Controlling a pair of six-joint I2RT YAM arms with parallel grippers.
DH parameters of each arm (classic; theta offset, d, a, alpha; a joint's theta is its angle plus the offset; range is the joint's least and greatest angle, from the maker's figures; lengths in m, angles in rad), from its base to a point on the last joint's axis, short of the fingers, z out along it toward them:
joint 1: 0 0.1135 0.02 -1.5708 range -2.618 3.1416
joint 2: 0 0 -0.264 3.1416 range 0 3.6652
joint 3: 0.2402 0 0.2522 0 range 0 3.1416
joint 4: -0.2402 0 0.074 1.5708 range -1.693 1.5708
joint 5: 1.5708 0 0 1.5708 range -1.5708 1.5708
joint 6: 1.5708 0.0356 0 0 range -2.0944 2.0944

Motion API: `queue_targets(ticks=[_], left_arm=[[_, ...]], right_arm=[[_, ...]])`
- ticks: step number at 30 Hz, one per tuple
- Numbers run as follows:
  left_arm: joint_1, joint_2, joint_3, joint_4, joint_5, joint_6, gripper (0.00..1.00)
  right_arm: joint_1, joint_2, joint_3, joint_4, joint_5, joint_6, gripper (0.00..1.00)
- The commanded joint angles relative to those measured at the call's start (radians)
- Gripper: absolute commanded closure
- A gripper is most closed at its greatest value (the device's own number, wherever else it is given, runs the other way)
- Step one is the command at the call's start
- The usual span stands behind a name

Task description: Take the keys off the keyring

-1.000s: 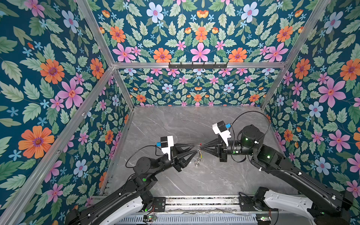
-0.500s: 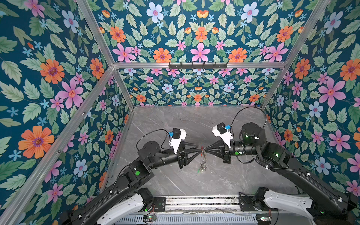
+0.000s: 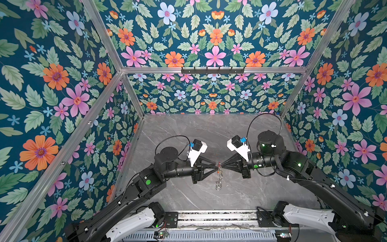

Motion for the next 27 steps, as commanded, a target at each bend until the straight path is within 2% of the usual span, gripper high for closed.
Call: queue_targets(ticks=[1, 12, 27], left_arm=[[0.001, 0.009, 0.015, 0.008, 0.05, 0.022, 0.68], [0.0, 0.052, 0.054, -0.03, 0.086, 0.049, 0.84], [0.001, 0.055, 0.053, -0.027, 0.112, 0.052, 0.88]], right_arm=[[0.0, 0.005, 0.009, -0.018, -0.031, -0.028, 1.0], [0.001, 0.021, 0.016, -0.037, -0.027, -0.041, 1.0], [0.0, 0.03, 0.023, -0.028, -0.022, -0.04, 1.0]])
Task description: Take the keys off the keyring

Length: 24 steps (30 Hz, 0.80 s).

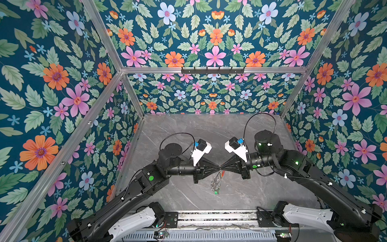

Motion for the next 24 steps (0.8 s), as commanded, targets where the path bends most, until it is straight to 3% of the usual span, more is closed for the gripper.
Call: queue_targets(ticks=[1, 6, 10, 13, 15, 24], left_arm=[[-0.001, -0.002, 0.005, 0.02, 0.031, 0.017, 0.89], [0.0, -0.004, 0.0, 0.04, 0.04, 0.017, 1.0], [-0.001, -0.024, -0.023, 0.091, 0.008, 0.0, 1.0], [-0.001, -0.062, -0.065, 0.165, -0.058, -0.021, 1.0], [-0.001, -0.088, -0.094, 0.21, -0.115, -0.024, 1.0], [-0.002, -0.154, -0.23, 0.459, -0.298, -0.056, 1.0]], right_arm=[[0.001, 0.004, 0.007, 0.013, -0.001, -0.005, 1.0], [0.0, 0.007, 0.004, 0.019, 0.001, -0.003, 1.0], [0.0, 0.001, 0.0, 0.047, 0.017, 0.025, 0.99], [0.0, -0.04, -0.037, 0.127, 0.069, 0.074, 0.67], [0.0, -0.084, -0.081, 0.208, 0.113, 0.118, 0.56], [0.018, -0.179, -0.272, 0.452, 0.245, 0.18, 0.5]])
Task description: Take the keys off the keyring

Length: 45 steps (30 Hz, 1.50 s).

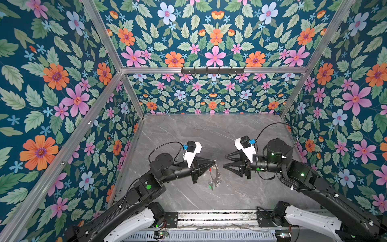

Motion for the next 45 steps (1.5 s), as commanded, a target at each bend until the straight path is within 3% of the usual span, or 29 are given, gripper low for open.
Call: queue_targets(ticks=[1, 5, 9, 18, 27, 45], left_arm=[[0.0, -0.01, -0.027, 0.169, -0.088, -0.02, 1.0], [0.0, -0.012, -0.061, 0.241, -0.082, -0.026, 1.0], [-0.001, -0.013, -0.076, 0.276, -0.063, -0.023, 1.0], [0.0, -0.037, -0.132, 0.364, -0.003, -0.02, 1.0], [0.0, -0.036, -0.152, 0.412, 0.024, -0.043, 1.0], [-0.001, -0.004, -0.162, 0.471, 0.042, -0.081, 1.0]], right_arm=[[0.029, 0.001, -0.032, 0.119, 0.084, 0.008, 0.49], [0.133, 0.01, -0.063, 0.127, 0.277, -0.072, 0.48], [0.146, -0.003, -0.112, 0.185, 0.318, -0.068, 0.47], [0.147, -0.09, -0.193, 0.287, 0.291, -0.038, 0.45], [0.155, -0.046, -0.177, 0.273, 0.219, -0.032, 0.46], [0.183, -0.011, -0.159, 0.282, 0.241, -0.05, 0.46]])
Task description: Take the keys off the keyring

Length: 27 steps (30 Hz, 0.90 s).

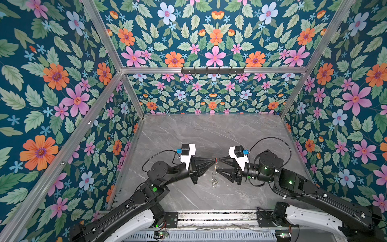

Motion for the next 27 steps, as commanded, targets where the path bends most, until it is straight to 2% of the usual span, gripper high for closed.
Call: queue_targets(ticks=[1, 11, 21, 27], left_arm=[[0.0, 0.007, 0.001, 0.063, 0.013, -0.015, 1.0], [0.0, 0.014, 0.0, 0.074, 0.035, -0.031, 1.0], [0.0, -0.007, -0.002, 0.039, 0.043, -0.008, 1.0], [0.0, -0.019, 0.014, -0.018, 0.055, 0.021, 1.0]], right_arm=[[0.005, 0.008, 0.011, 0.036, 0.002, -0.013, 0.46], [0.005, 0.015, 0.028, 0.013, -0.019, -0.02, 0.64], [0.006, 0.015, 0.056, -0.059, -0.039, -0.025, 1.0], [0.004, 0.026, 0.125, -0.188, -0.068, -0.037, 1.0]])
